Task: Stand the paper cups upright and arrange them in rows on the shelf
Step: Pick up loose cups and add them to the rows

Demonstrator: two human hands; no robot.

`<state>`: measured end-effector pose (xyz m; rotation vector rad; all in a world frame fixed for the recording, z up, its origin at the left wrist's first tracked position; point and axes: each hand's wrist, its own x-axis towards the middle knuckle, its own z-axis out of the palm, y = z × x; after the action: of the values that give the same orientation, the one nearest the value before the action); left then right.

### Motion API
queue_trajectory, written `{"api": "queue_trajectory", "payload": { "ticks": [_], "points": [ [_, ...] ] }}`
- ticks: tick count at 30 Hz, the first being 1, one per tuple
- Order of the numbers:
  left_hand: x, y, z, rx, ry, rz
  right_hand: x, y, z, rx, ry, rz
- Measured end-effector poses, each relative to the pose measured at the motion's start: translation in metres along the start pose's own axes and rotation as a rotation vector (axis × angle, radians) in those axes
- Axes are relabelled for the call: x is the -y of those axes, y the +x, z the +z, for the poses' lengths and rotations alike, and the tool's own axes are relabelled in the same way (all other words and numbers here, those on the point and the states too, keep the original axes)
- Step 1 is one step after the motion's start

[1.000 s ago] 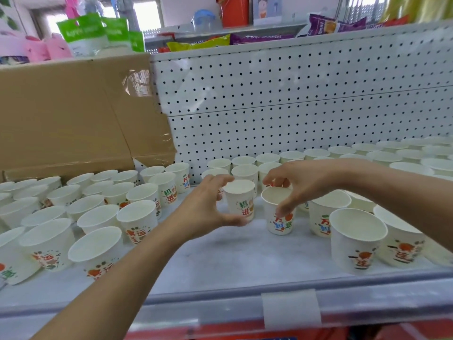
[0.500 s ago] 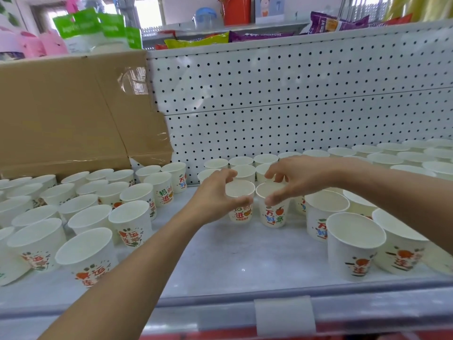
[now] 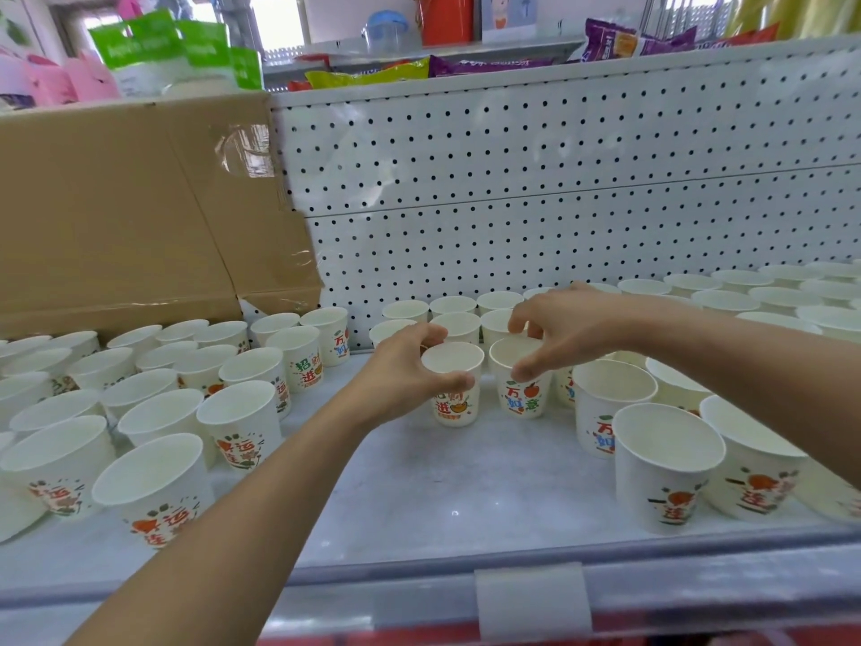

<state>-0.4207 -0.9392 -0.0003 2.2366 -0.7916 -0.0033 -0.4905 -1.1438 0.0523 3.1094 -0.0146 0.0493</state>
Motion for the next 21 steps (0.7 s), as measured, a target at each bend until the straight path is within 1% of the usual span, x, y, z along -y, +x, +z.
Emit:
{"api": "queue_trajectory", "payload": {
  "ticks": [4, 10, 13, 15, 16, 18, 21],
  "points": [
    [-0.002, 0.002, 0.002, 0.029, -0.031, 0.001, -0.001, 0.000, 0.001, -0.011, 0.000, 0.013],
    [-0.003, 0.004, 0.009, -0.009, -0.047, 0.007, 0.000, -0.004, 0.001, -0.019, -0.003, 0.028],
    [-0.007, -0.003, 0.008, -0.039, -0.024, 0.014, 0.008, -0.012, -0.005, -0.068, -0.062, 0.029],
    [-0.011, -0.016, 0.004, -0.106, 0.034, 0.048, 0.019, -0.018, -0.011, -0.140, -0.037, -0.001],
    [-0.013, -0.026, 0.001, -0.158, 0.054, 0.069, 0.028, -0.022, -0.013, -0.185, 0.024, -0.031],
    [-0.015, -0.053, -0.005, -0.294, 0.051, 0.116, 0.051, -0.031, -0.015, -0.291, 0.224, -0.117],
    [-0.004, -0.103, -0.014, -0.563, 0.026, 0.195, 0.097, -0.041, -0.007, -0.427, 0.536, -0.238]
  ]
}}
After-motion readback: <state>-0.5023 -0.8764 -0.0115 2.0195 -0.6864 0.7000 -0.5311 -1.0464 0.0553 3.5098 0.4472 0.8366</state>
